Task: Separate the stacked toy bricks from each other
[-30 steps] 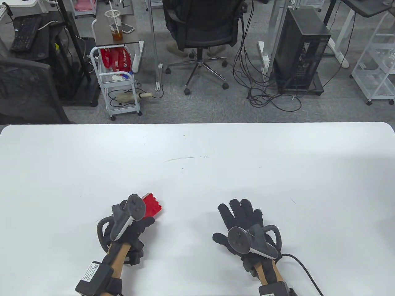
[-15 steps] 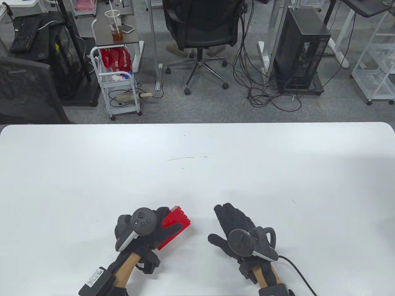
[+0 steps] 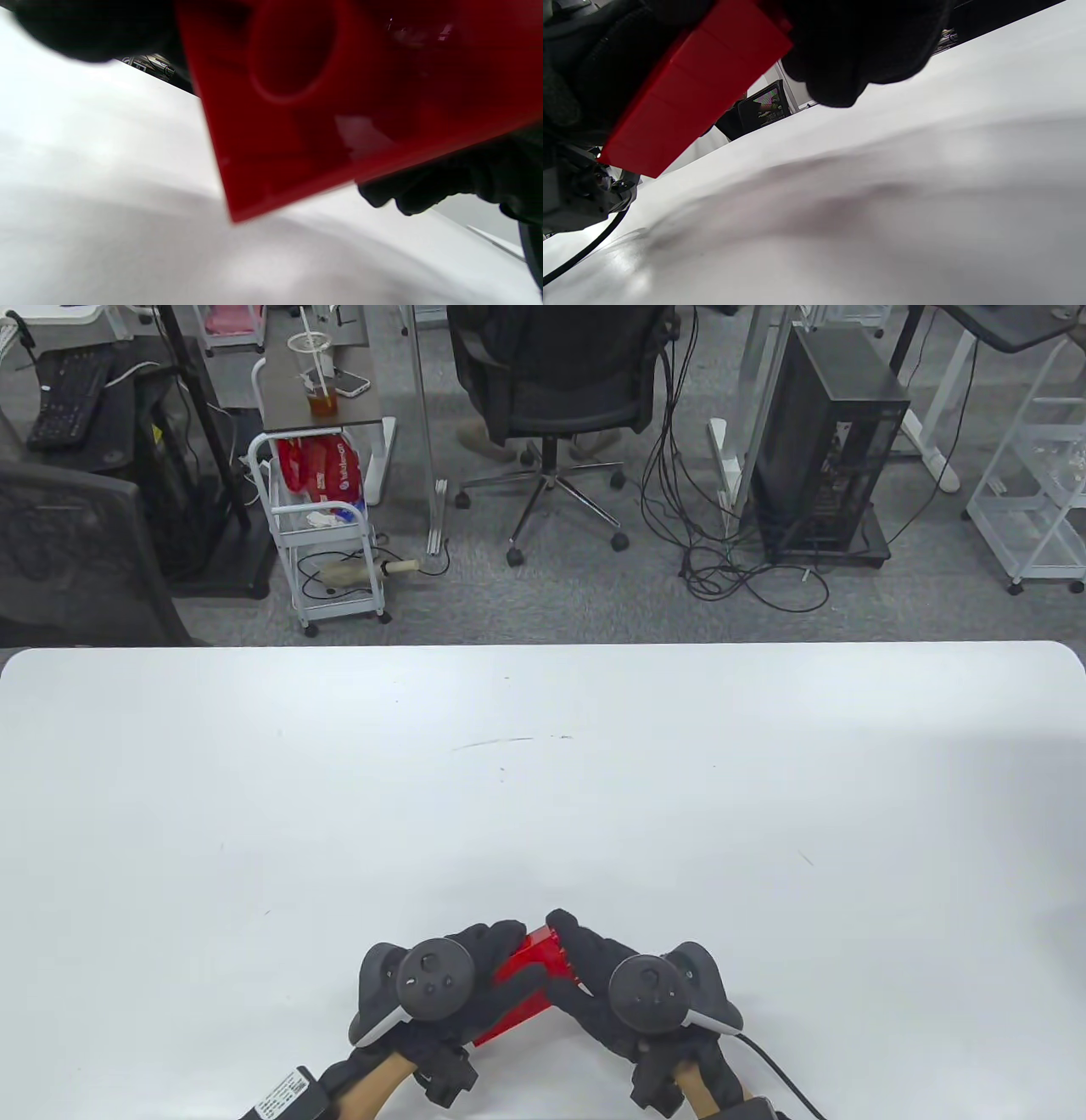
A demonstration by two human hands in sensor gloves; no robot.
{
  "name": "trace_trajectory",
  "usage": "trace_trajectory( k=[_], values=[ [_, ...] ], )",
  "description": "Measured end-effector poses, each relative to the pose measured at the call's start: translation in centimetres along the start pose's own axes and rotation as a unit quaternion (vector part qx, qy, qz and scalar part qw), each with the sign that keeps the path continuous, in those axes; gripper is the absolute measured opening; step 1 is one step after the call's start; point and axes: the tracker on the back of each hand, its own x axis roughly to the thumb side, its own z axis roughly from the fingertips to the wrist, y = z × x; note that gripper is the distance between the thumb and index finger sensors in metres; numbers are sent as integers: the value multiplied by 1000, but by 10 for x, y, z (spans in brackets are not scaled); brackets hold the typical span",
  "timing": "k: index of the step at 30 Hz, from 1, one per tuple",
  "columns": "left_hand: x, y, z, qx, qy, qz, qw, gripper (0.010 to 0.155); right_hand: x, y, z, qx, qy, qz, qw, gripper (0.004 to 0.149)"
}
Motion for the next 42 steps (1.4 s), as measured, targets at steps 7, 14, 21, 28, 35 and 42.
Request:
trace_trajectory(
  k=[7,14,21,28,35,42],
  values=[
    [2,0,1,-10,11,-23,1000,68,14,5,-4,-16,18,35,999,81],
    [6,-3,5,-6,-1,-47,999,67,16,9,-5,-4,16,66,998,81],
    [7,-5,6,-7,-9,-57,998,67,15,10,-6,0,16,79,997,80],
    [7,-2,6,-4,-15,-37,999,67,9,3,-3,-30,15,45,998,77],
    [4,1,6,3,-8,-21,1000,67,10,-3,-2,-59,24,55,996,74],
    [-3,0,3,-7,6,-6,1000,68,5,-6,-3,-52,21,75,996,72]
  ],
)
